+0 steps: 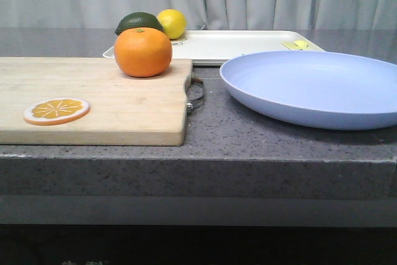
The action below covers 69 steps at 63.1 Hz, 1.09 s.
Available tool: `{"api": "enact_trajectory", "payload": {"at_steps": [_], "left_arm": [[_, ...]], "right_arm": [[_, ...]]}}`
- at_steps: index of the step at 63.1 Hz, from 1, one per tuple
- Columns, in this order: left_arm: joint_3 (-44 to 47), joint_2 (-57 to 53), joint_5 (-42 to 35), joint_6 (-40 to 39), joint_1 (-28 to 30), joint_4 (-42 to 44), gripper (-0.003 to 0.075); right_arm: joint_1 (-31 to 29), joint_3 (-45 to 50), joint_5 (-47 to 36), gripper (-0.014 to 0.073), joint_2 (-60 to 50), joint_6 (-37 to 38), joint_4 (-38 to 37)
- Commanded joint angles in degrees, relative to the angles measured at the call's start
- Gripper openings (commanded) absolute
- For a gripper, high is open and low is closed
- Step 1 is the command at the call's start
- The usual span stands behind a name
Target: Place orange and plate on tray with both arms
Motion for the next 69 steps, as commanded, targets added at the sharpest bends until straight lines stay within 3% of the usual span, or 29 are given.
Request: {"api": "enact_trajectory", "payload": {"at_steps": [1, 58, 69], "left_arm": [[0.3, -1.2, -4.0, 0.0, 0.0, -0.1, -0.0018], [0.2, -1.2, -5.2, 0.0, 0.0, -0.1, -0.0018], [-4.4, -1.1, -3.7, -0.1, 0.0, -3.7, -0.0018]], "right_arm": [[-0.2, -0.3, -4.6, -0.0068, -1.4, -0.2, 0.0], [-0.2, -0.3, -5.0, -0.0068, -1.4, -0.2, 0.0], [-0.2, -4.4, -2.3, -0.0068, -1.4, -0.2, 0.0]]}}
